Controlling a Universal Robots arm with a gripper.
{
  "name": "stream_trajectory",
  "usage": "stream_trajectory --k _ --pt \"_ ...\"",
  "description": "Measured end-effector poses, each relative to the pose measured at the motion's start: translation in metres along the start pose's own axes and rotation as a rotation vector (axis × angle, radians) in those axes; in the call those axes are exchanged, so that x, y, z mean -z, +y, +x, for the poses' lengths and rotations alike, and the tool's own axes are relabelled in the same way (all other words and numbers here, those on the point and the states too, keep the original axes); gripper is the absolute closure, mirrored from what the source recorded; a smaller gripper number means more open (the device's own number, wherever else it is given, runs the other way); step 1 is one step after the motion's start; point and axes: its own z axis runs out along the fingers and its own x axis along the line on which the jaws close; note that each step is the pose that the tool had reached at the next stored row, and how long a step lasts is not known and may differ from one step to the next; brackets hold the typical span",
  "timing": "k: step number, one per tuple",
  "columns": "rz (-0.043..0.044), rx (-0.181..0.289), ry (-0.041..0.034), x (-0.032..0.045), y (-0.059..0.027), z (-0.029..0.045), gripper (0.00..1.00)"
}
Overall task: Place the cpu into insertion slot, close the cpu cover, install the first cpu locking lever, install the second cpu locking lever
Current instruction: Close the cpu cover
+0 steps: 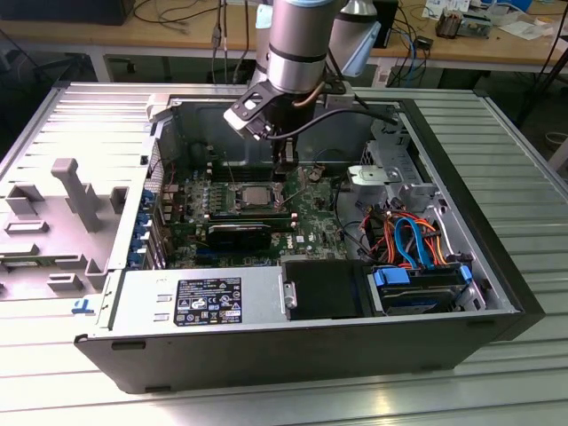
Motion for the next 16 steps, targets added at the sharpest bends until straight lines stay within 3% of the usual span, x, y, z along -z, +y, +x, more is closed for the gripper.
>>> stream_trajectory --k 5,16 --pt "0.0040 0.000 0.0057 0.0076 0.0071 -0.0005 0.89" --pt "0.0213 0.001 0.0154 0.0123 0.0304 -0.0019 0.89"
